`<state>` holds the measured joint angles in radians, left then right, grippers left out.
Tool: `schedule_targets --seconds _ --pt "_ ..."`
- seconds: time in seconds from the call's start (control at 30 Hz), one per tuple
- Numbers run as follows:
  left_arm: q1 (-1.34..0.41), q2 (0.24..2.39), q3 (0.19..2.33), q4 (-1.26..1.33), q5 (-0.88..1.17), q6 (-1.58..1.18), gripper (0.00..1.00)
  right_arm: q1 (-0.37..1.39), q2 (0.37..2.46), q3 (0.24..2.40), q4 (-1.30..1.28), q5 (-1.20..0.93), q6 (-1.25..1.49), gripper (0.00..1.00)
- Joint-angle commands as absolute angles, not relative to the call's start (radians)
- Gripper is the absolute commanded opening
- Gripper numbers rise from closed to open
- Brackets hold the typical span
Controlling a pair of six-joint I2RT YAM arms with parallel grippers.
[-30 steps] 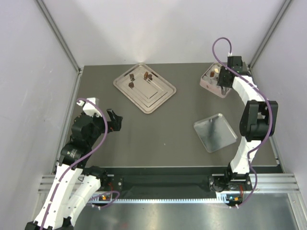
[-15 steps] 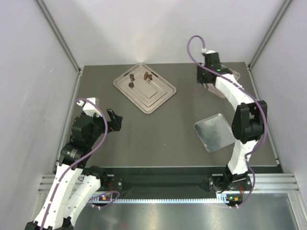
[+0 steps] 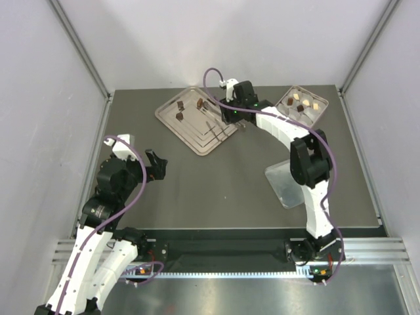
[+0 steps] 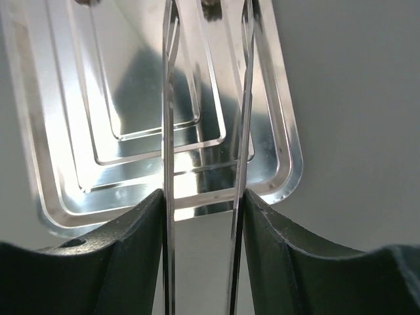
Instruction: Pack the chocolate
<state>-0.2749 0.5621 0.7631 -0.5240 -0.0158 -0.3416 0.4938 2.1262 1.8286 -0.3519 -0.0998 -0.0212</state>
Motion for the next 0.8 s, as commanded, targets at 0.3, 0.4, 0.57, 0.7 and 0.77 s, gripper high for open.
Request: schedule_targets --seconds 0.3,0.4,0.57,0.7,0.77 --pt "-0.268 0.548 0.767 -0.466 -0.005 -0.337 0.99 0.525 2.275 1.979 -0.293 -0.074 -0.078 0.5" --pt "-0.268 0.549 0.767 -0.466 -0.005 -0.336 0.99 0.529 2.299 2.002 -0.295 -0.075 -0.077 0.5" --pt "-0.267 0.548 0.767 -0.463 -0.005 -0.336 0.99 0.531 2.339 2.055 -0.307 -0.083 -0.077 0.5" --pt "-0.267 0.548 0.767 -0.463 -0.005 -0.336 0.99 0.532 2.364 2.098 -0.314 -0.089 -0.078 0.49" --pt "-0.265 0.546 0.767 -0.465 -0.005 -0.336 0.99 0.534 2.375 2.108 -0.318 -0.092 -0.078 0.49"
